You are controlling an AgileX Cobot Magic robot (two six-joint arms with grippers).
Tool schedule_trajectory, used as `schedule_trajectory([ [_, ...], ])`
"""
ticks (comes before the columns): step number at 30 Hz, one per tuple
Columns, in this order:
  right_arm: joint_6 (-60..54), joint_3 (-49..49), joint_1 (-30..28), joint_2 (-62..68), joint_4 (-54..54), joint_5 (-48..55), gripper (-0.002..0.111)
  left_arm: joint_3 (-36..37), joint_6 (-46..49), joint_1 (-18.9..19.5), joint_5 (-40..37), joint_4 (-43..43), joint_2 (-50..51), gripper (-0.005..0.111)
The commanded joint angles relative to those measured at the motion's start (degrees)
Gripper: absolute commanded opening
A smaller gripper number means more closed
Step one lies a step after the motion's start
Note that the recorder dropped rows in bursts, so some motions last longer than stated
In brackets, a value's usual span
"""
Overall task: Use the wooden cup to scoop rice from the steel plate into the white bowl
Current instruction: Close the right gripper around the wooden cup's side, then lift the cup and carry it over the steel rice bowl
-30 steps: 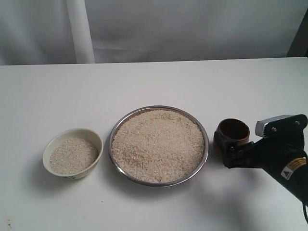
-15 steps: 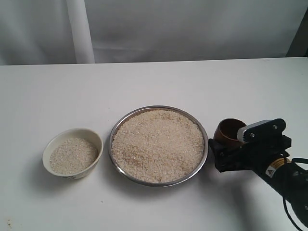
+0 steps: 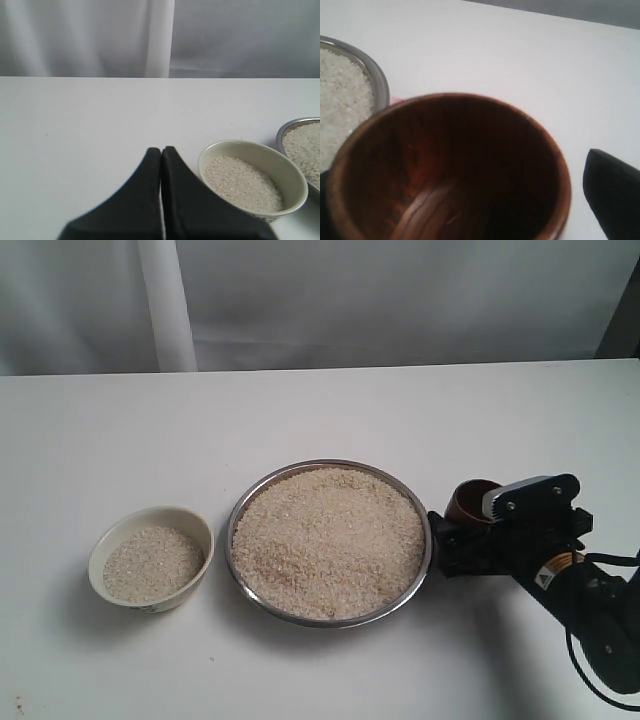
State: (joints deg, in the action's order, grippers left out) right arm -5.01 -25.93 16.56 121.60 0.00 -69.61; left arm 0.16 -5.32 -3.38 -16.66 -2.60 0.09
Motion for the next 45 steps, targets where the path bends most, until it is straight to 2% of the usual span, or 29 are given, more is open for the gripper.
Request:
schedule_trajectory([
  [1, -0.57, -0.22, 0.23, 1.07, -0.78, -0.35, 0.1, -0.16, -0.19, -0.24, 0.37, 0.45, -0.09, 0.0],
  [5, -0.57, -0.22, 0.23, 1.07, 0.0, -0.35, 0.1, -0.16, -0.19, -0.24, 0.37, 0.45, -0.09, 0.0],
  [8, -0.57, -0.22, 0.23, 1.07, 0.0, -0.35, 0.094, -0.16, -0.19, -0.24, 0.37, 0.45, -0.09, 0.0],
  [10, -0.57, -0.22, 0.23, 1.07, 0.0, -0.35, 0.086, -0.16, -0.19, -0.24, 0.37, 0.45, -0.09, 0.0],
  [17, -0.57, -0.22, 0.23, 1.07, -0.57, -0.35, 0.048, -0.16, -0.19, -0.24, 0.37, 0.45, -0.09, 0.0],
  [24, -0.57, -0.22, 0.23, 1.07, -1.35, -0.35, 0.023, -0.16, -0.19, -0.24, 0.37, 0.45, -0.09, 0.0],
  [27, -0.57, -0.22, 0.23, 0.85, -2.41, -0.35, 0.004, -0.16, -0.19, -0.24, 0.37, 0.45, -0.09, 0.0],
  [28, -0.57, -0.22, 0.23, 0.3, -2.39, -0.35, 0.0, -0.16, -0.19, -0.24, 0.37, 0.45, -0.09, 0.0],
  [33, -0.66, -0.22, 0.23, -4.96, -2.39, 2.91, 0.0, -0.16, -0.19, -0.24, 0.37, 0.45, -0.09, 0.0],
  [36, -0.66, -0.22, 0.23, -12.16, -2.53, 14.23, 0.0, -0.16, -0.19, -0.24, 0.37, 0.45, -0.09, 0.0],
  [40, -0.66, -1.29, 0.23, -29.43, -4.66, 37.62, 0.0, -0.16, -0.19, -0.24, 0.37, 0.45, -0.09, 0.0],
  [41, -0.66, -4.57, 0.61, -34.53, -6.6, 49.24, 0.0, -0.16, -0.19, -0.24, 0.37, 0.45, -0.09, 0.0],
  [42, -0.66, -6.8, 1.15, -37.31, -7.53, 56.05, 0.0, -0.16, -0.19, -0.24, 0.37, 0.45, -0.09, 0.0],
  [43, -0.66, -11.98, 2.68, -40.57, -10.86, 69.29, 0.0, -0.16, -0.19, -0.24, 0.37, 0.45, -0.09, 0.0],
  [44, -0.66, -14.18, 3.53, -41.4, -12.29, 75.16, 0.0, -0.16, -0.19, -0.24, 0.37, 0.45, -0.09, 0.0],
  [45, -0.66, -19.73, 6.09, -42.19, -16.31, 85.37, 0.0, -0.16, -0.19, -0.24, 0.37, 0.45, -0.09, 0.0],
])
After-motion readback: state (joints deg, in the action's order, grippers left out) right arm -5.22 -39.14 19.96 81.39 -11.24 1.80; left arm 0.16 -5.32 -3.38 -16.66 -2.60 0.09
